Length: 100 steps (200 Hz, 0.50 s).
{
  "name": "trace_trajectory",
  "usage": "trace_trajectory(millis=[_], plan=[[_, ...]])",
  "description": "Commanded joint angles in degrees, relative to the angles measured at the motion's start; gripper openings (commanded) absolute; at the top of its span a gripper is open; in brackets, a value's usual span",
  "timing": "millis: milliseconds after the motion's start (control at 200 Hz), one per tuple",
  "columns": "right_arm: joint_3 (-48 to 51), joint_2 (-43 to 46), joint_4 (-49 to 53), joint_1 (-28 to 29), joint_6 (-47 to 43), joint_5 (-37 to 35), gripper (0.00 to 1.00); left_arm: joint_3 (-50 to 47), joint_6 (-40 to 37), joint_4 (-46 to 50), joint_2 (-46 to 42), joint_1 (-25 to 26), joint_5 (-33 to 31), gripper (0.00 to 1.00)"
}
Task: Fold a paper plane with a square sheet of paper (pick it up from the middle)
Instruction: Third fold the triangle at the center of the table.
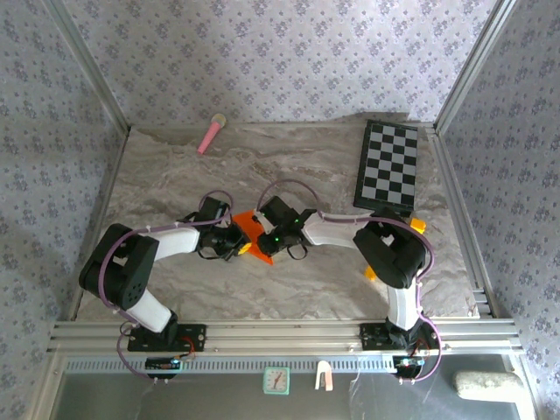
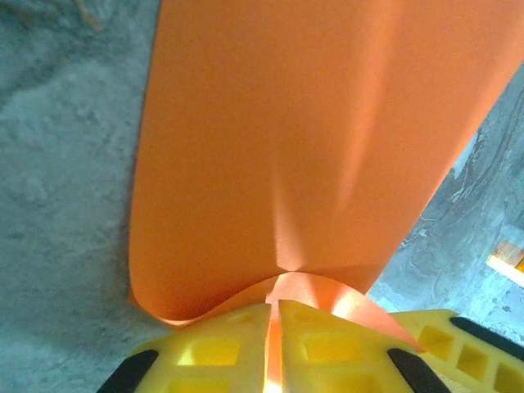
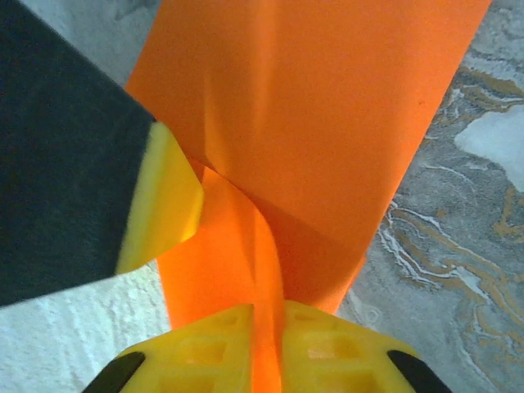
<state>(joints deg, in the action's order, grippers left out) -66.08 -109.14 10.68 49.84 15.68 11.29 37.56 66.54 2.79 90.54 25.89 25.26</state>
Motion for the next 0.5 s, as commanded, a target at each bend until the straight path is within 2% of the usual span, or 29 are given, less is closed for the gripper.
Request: trace_trajectory(millis=[0, 85, 225, 495], plan=[[-3.9, 2.9, 4.2, -0.5, 2.2, 1.3, 0.24, -0.2, -0.1, 4.6, 1.9, 0.2, -2.1, 0.13], [-3.9, 4.6, 5.4, -0.7, 2.9, 0.7, 0.28, -0.1, -0.1, 4.7, 2.0, 0.2, -2.2, 0.13], [-2.7, 6.9, 5.8, -1.2, 3.2, 1.3, 0.28, -0.1, 0.3, 4.5, 2.2, 0.2, -2.3, 0.12], [2.1, 7.4, 4.2, -0.3, 1.2, 9.1, 0.12, 0.0, 0.6, 4.5, 2.4, 0.2, -2.5, 0.12]])
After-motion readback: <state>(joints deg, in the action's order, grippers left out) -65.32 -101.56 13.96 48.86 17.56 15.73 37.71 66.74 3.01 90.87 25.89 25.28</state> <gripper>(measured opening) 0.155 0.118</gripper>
